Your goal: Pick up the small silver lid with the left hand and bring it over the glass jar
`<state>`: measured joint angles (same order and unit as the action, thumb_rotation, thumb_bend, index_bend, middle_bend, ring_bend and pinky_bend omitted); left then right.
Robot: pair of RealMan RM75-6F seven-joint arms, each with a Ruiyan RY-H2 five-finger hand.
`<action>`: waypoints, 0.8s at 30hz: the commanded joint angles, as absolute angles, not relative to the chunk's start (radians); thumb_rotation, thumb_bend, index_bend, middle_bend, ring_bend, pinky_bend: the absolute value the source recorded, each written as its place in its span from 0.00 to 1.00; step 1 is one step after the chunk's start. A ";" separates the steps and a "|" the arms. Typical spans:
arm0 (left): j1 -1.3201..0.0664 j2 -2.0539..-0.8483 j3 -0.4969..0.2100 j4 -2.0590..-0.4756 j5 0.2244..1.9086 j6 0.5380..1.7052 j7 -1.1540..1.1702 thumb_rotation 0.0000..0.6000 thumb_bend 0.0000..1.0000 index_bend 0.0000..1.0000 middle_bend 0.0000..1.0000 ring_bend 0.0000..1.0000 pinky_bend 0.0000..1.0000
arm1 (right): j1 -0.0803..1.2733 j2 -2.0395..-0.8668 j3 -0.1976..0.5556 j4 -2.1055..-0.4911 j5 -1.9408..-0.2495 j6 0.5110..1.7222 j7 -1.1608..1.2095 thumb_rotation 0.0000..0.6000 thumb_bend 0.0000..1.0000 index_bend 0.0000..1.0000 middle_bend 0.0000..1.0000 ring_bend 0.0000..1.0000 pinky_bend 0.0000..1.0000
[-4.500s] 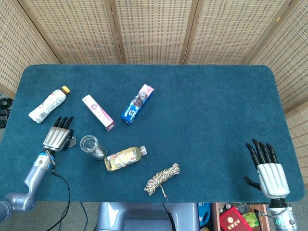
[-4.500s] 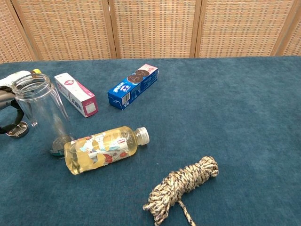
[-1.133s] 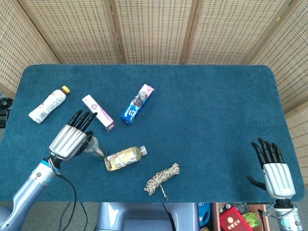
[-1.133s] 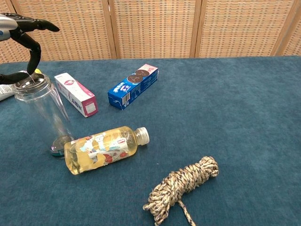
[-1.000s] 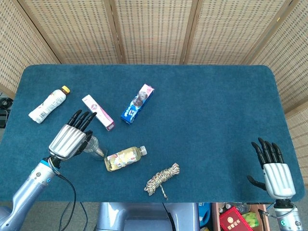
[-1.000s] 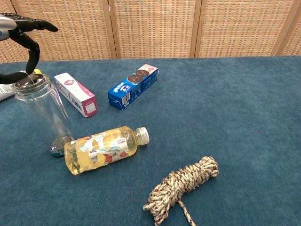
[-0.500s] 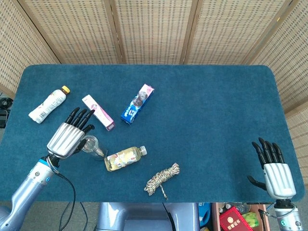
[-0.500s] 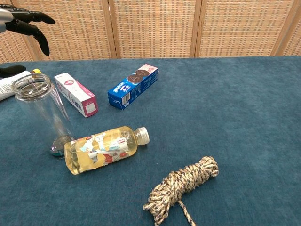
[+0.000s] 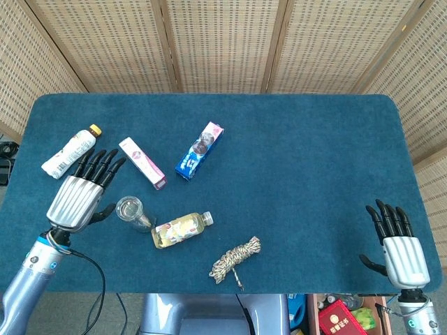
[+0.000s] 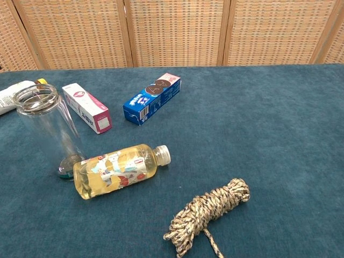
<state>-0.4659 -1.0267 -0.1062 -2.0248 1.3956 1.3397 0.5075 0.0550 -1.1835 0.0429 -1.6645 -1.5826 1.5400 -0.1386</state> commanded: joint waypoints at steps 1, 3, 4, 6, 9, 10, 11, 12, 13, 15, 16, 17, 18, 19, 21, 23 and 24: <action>-0.372 -1.072 -0.056 -1.990 1.478 1.460 0.498 1.00 0.15 0.00 0.00 0.00 0.00 | 0.055 -1.184 0.040 -1.665 -1.587 1.540 -0.144 1.00 0.00 0.03 0.00 0.00 0.00; -0.328 -1.105 -0.024 -1.952 1.505 1.503 0.483 1.00 0.13 0.00 0.00 0.00 0.00 | 0.055 -1.184 0.037 -1.665 -1.593 1.541 -0.155 1.00 0.00 0.03 0.00 0.00 0.00; -0.313 -1.116 -0.013 -1.935 1.512 1.515 0.482 1.00 0.11 0.00 0.00 0.00 0.00 | 0.055 -1.185 0.036 -1.665 -1.596 1.541 -0.158 1.00 0.00 0.03 0.00 0.00 0.00; -0.279 -1.135 0.008 -1.902 1.523 1.545 0.493 1.00 0.09 0.00 0.00 0.00 0.00 | 0.056 -1.185 0.032 -1.666 -1.603 1.538 -0.168 1.00 0.00 0.03 0.00 0.00 0.00; -0.232 -1.156 0.031 -1.868 1.528 1.582 0.504 1.00 0.08 0.00 0.00 0.00 0.00 | 0.059 -1.190 0.025 -1.665 -1.618 1.535 -0.186 1.00 0.00 0.01 0.00 0.00 0.00; -0.213 -1.162 0.042 -1.858 1.534 1.595 0.499 1.00 0.08 0.00 0.00 0.00 0.00 | 0.060 -1.195 0.023 -1.663 -1.624 1.533 -0.196 1.00 0.00 0.00 0.00 0.00 0.00; -0.200 -1.165 0.050 -1.850 1.537 1.602 0.493 1.00 0.08 0.00 0.00 0.00 0.00 | 0.061 -1.198 0.021 -1.663 -1.627 1.531 -0.203 1.00 0.00 0.00 0.00 0.00 0.00; -0.185 -1.167 0.062 -1.841 1.537 1.608 0.490 1.00 0.08 0.00 0.00 0.00 0.00 | 0.062 -1.200 0.020 -1.663 -1.629 1.530 -0.210 1.00 0.00 0.00 0.00 0.00 0.00; -0.173 -1.169 0.071 -1.832 1.540 1.612 0.489 1.00 0.08 0.00 0.00 0.00 0.00 | 0.062 -1.202 0.019 -1.663 -1.630 1.527 -0.218 1.00 0.00 0.00 0.00 0.00 0.00; -0.151 -1.174 0.087 -1.811 1.546 1.619 0.488 1.00 0.08 0.00 0.00 0.00 0.00 | 0.064 -1.208 0.016 -1.663 -1.632 1.522 -0.231 1.00 0.00 0.00 0.00 0.00 0.00; -0.140 -1.176 0.093 -1.802 1.545 1.621 0.486 1.00 0.08 0.00 0.00 0.00 0.00 | 0.065 -1.210 0.016 -1.663 -1.632 1.520 -0.237 1.00 0.00 0.00 0.00 0.00 0.00; -0.131 -1.180 0.098 -1.793 1.543 1.622 0.480 1.00 0.08 0.00 0.00 0.00 0.00 | 0.066 -1.213 0.015 -1.662 -1.632 1.517 -0.242 1.00 0.00 0.00 0.00 0.00 0.00; -0.121 -1.184 0.103 -1.779 1.538 1.621 0.472 1.00 0.08 0.00 0.00 0.00 0.00 | 0.067 -1.215 0.014 -1.661 -1.630 1.513 -0.247 1.00 0.00 0.00 0.00 0.00 0.00; -0.113 -1.188 0.105 -1.765 1.534 1.619 0.466 1.00 0.08 0.00 0.00 0.00 0.00 | 0.069 -1.218 0.014 -1.660 -1.628 1.507 -0.252 1.00 0.00 0.00 0.00 0.00 0.00; -0.101 -1.199 0.106 -1.735 1.517 1.613 0.464 1.00 0.08 0.00 0.00 0.00 0.00 | 0.073 -1.221 0.014 -1.658 -1.621 1.496 -0.260 1.00 0.00 0.00 0.00 0.00 0.00; -0.091 -1.210 0.103 -1.707 1.501 1.609 0.460 1.00 0.08 0.00 0.00 0.00 0.00 | 0.074 -1.226 0.014 -1.653 -1.614 1.489 -0.261 1.00 0.00 0.00 0.00 0.00 0.00; -0.087 -1.216 0.099 -1.697 1.495 1.609 0.453 1.00 0.08 0.00 0.00 0.00 0.00 | 0.074 -1.227 0.015 -1.651 -1.610 1.487 -0.259 1.00 0.00 0.00 0.00 0.00 0.00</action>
<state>-0.0968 -1.2047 0.1019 -1.7131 1.5078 1.6125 0.4615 0.0736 -1.2253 0.0147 -1.6525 -1.6121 1.4886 -0.2596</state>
